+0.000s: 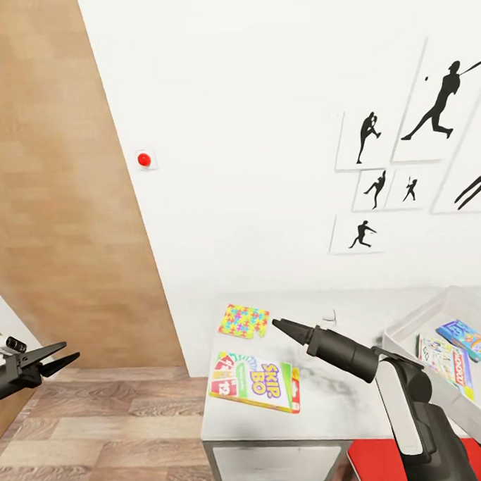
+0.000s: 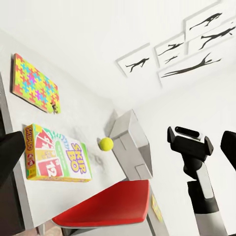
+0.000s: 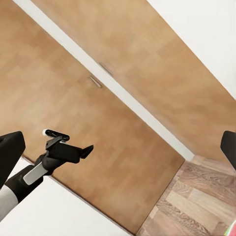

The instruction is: Put all the toys in the child's room - the three board games (two on the bed and one on the table), the two jigsaw puzzles on the table, and the tennis ball on the table - inside the toy box on the table in the child's room.

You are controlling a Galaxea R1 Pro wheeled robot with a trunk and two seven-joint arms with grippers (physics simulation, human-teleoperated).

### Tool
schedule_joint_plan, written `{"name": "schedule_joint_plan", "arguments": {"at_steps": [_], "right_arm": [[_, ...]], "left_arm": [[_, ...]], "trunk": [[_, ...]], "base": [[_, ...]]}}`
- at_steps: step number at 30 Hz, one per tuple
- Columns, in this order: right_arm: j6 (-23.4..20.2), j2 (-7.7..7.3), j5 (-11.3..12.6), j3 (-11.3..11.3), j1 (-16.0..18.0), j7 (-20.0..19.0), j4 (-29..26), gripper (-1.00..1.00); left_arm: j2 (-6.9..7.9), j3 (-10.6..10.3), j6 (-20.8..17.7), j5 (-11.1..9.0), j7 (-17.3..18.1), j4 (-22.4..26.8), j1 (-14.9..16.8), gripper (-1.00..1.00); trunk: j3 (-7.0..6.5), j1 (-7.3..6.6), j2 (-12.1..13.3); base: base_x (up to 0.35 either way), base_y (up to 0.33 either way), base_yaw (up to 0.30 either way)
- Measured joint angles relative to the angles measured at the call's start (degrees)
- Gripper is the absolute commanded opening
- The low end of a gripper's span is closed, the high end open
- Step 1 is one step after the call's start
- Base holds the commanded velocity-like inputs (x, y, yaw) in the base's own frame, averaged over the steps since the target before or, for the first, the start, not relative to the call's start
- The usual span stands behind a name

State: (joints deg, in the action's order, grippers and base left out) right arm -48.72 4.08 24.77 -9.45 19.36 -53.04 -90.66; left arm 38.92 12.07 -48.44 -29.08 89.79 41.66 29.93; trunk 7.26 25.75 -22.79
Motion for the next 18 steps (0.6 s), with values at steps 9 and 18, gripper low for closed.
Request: {"name": "schedule_joint_plan", "arguments": {"at_steps": [9,18], "right_arm": [[-2.8,0.64,0.1,0.1,0.4,11.1,1.0,1.0],[-10.7,1.31,1.1,2.9,10.8,35.6,10.4,1.0]], "left_arm": [[-0.04,0.0,0.1,0.0,0.0,0.0,0.0,1.0],[-0.06,0.0,0.2,0.2,0.0,0.0,0.0,1.0]], "trunk": [[0.0,0.0,0.0],[-0.01,0.01,0.0]], "base": [[0.001,0.001,0.0],[0.0,0.0,0.0]]}}
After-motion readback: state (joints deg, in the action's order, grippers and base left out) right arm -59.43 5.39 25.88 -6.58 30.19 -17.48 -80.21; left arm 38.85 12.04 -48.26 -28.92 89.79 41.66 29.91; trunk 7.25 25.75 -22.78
